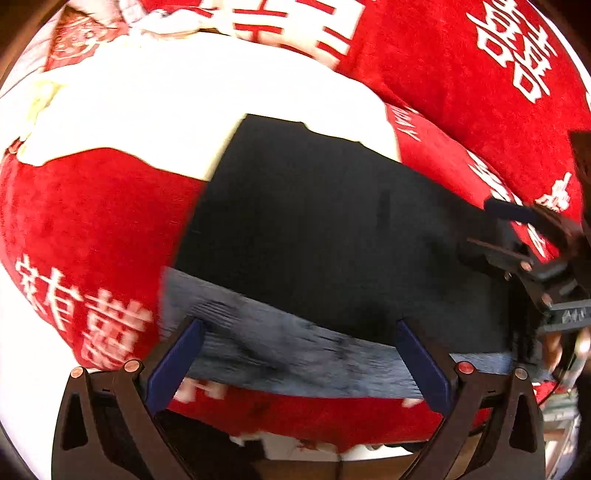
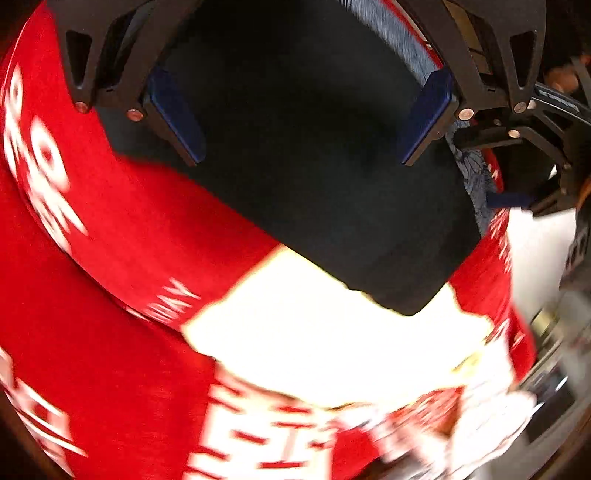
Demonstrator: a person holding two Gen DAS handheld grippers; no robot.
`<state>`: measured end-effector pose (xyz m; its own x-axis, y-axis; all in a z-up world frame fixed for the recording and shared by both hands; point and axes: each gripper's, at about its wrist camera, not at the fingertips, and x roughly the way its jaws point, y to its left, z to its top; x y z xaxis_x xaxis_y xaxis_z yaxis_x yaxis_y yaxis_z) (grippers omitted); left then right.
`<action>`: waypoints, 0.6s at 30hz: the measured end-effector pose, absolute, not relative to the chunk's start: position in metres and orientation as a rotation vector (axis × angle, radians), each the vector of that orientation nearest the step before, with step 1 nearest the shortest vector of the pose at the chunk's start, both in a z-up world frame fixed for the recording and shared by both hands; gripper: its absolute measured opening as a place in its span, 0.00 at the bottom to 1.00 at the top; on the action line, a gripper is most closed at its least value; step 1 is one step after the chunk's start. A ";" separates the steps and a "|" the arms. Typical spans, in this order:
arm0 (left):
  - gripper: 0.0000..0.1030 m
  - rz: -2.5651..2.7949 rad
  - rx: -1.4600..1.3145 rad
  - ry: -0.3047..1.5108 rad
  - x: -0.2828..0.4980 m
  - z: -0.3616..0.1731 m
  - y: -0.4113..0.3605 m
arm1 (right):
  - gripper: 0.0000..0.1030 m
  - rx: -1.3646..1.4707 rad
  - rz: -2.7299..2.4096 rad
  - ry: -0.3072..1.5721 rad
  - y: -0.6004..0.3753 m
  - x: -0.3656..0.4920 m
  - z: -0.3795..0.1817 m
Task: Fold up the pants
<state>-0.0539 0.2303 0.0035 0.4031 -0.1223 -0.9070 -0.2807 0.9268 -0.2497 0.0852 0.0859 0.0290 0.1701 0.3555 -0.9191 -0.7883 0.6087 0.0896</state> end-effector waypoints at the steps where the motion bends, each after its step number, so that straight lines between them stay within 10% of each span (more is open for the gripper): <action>1: 1.00 0.101 -0.394 1.159 -0.056 0.001 0.237 | 0.99 -0.494 0.887 1.145 0.096 0.091 0.023; 10: 1.00 -0.004 -0.573 1.141 -0.077 -0.016 0.273 | 0.93 -0.612 1.138 1.339 0.143 0.125 -0.014; 15: 1.00 -0.114 -0.561 1.080 -0.076 -0.005 0.288 | 0.45 -0.670 1.240 1.337 0.138 0.115 0.004; 18: 1.00 -0.190 -0.524 1.075 -0.066 -0.005 0.293 | 0.35 -0.600 1.282 1.362 0.128 0.125 0.009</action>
<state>-0.0661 0.2935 -0.0054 0.4731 -0.3960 -0.7870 -0.1018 0.8628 -0.4952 0.1248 0.1283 0.0087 -0.2547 0.3097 -0.9161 -0.8957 0.2816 0.3443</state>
